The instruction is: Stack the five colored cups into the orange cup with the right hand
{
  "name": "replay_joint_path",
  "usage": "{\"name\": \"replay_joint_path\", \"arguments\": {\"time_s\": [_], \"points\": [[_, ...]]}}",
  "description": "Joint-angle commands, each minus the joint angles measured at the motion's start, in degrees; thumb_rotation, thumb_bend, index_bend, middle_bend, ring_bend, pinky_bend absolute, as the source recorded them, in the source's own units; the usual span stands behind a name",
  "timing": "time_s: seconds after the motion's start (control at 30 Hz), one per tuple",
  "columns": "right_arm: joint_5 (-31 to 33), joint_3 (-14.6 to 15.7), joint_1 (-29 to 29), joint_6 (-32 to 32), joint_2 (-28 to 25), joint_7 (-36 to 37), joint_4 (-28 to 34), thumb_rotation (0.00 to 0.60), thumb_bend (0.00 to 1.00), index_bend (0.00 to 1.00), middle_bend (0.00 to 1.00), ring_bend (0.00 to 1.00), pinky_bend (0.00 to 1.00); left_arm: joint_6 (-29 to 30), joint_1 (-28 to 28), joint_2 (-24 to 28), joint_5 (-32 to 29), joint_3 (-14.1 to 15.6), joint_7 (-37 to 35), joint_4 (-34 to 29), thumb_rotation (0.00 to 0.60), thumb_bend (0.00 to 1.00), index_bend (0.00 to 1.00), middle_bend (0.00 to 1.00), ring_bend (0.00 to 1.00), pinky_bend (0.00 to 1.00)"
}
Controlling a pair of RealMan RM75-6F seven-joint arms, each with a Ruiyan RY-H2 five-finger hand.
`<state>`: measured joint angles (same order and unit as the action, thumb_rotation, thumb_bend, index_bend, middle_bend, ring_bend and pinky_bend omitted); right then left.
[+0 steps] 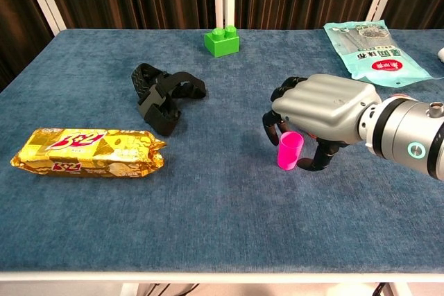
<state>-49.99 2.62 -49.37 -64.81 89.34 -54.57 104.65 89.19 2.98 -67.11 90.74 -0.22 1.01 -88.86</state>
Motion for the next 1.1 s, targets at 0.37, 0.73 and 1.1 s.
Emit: {"name": "replay_joint_path", "arguments": {"time_s": [0.37,0.73,1.1], "points": [[-2.07,-0.03,1.27,-0.85,1.58,-0.07,-1.67,0.6,0.27,0.52,0.52,0.15,0.0,0.5,-0.47,0.2,0.2,0.25,-0.45,0.02,0.6,0.03,0.06,0.04,0.0,0.0],[-4.25,-3.05,2.52,-3.52,-2.97,2.27,3.11,0.6,0.27,0.54,0.53,0.16,0.0,0.57,-0.39,0.26,0.62,0.24,-0.25,-0.1,0.6,0.03,0.06,0.04,0.0,0.0],[-2.62,-8.01,3.84,-4.78,-9.43,7.52,4.68,0.6,0.27,0.54,0.53,0.17,0.0,-0.24,0.17,0.26,0.87,0.2,1.52,-1.09,0.6,0.03,0.06,0.04,0.0,0.0]]}}
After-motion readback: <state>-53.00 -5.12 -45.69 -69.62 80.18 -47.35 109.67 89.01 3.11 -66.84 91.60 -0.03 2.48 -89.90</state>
